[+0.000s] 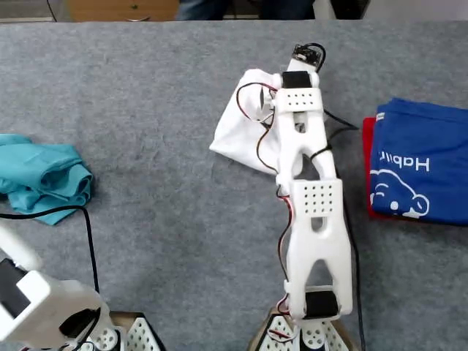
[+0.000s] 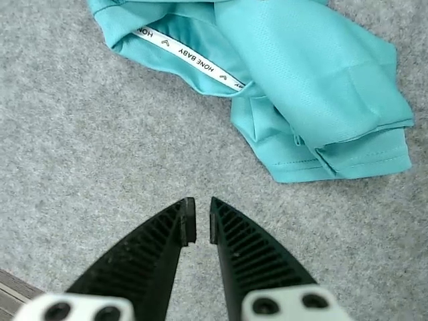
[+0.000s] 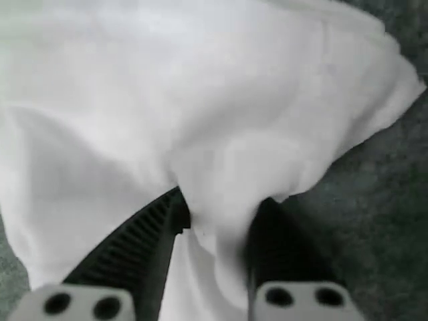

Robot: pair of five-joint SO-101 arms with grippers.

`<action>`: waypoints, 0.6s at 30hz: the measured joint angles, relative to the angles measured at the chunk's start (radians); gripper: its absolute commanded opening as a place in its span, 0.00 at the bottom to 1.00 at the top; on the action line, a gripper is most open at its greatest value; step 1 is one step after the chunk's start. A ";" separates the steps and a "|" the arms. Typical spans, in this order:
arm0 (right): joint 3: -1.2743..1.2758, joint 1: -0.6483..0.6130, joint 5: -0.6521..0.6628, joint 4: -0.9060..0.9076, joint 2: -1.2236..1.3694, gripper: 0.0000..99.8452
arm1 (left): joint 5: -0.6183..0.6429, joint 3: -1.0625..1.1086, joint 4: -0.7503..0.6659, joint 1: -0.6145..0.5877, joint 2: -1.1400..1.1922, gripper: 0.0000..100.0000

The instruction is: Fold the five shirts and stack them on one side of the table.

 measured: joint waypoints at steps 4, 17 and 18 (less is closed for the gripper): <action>-0.097 0.009 0.110 0.094 0.026 0.00 | 0.000 0.000 0.000 0.000 0.000 0.05; -0.269 0.117 0.476 0.226 -0.011 0.00 | 0.000 0.000 0.000 0.000 0.000 0.05; -0.262 0.124 0.502 0.226 -0.037 0.00 | 0.000 0.000 0.000 0.000 0.000 0.05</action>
